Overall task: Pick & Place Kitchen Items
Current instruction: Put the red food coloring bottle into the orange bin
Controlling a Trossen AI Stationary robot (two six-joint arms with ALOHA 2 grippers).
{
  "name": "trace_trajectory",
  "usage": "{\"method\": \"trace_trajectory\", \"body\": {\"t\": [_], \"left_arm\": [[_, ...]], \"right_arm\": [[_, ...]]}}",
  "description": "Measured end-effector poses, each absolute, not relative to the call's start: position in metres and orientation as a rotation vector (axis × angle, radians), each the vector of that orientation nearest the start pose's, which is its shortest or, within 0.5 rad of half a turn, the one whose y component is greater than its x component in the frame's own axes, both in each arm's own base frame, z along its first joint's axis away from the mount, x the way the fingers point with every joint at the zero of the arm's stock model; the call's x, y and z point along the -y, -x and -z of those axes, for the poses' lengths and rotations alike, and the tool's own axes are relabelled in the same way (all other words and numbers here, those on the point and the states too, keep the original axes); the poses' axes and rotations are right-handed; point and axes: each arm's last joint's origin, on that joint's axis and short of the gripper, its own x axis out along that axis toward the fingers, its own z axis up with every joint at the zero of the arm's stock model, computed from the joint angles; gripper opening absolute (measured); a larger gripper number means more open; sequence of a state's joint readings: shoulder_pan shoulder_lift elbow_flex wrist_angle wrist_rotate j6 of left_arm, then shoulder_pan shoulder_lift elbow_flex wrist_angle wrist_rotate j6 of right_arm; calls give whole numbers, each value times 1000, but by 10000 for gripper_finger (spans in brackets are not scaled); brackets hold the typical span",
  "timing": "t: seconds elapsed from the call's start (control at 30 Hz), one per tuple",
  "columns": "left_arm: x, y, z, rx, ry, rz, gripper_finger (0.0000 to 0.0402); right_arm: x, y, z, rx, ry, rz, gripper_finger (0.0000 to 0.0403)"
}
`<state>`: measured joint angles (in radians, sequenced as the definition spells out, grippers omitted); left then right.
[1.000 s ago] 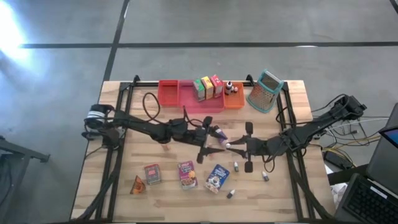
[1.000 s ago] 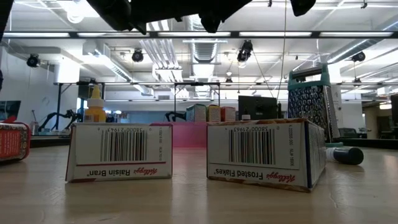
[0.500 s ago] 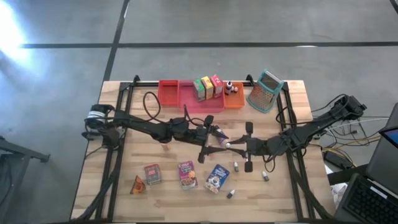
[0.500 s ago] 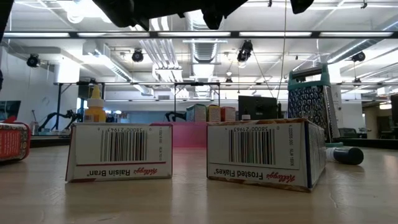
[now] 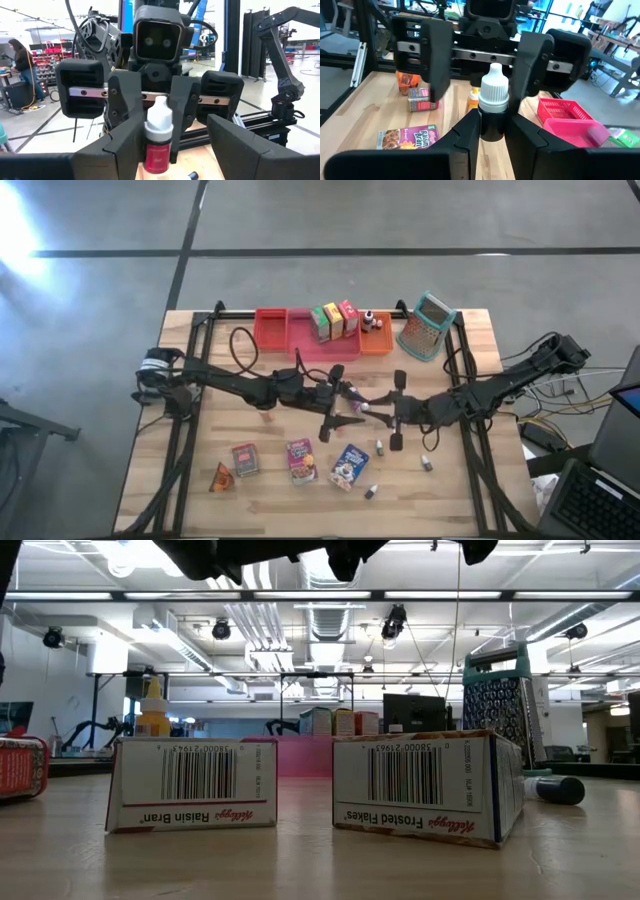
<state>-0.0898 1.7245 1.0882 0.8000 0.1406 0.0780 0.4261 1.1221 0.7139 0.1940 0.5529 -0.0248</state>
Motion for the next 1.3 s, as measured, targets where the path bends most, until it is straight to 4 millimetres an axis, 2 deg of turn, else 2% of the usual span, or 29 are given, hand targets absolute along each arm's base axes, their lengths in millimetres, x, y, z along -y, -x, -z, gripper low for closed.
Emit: {"method": "trace_trajectory", "body": {"t": [0.2, 0.43, 0.7, 0.83, 1.17, 1.3], "left_arm": [[39, -387, -282, 168, -82, 216, 209], [38, -387, -283, 170, -82, 208, 162], [37, -387, -283, 166, -77, 184, 119], [38, -387, -283, 162, -74, 186, 103], [37, -386, -281, 113, -18, 200, 92], [36, -379, -284, 12, 26, 248, 92]], "right_arm": [[-87, -229, -280, -187, 128, 123, 72], [-86, -230, -281, -175, 123, 125, 84], [-86, -230, -281, -175, 125, 124, 67], [-86, -230, -281, -175, 126, 125, 79], [-86, -230, -279, -190, 135, 117, 110], [-86, -228, -275, -241, 164, 112, 123]]}}
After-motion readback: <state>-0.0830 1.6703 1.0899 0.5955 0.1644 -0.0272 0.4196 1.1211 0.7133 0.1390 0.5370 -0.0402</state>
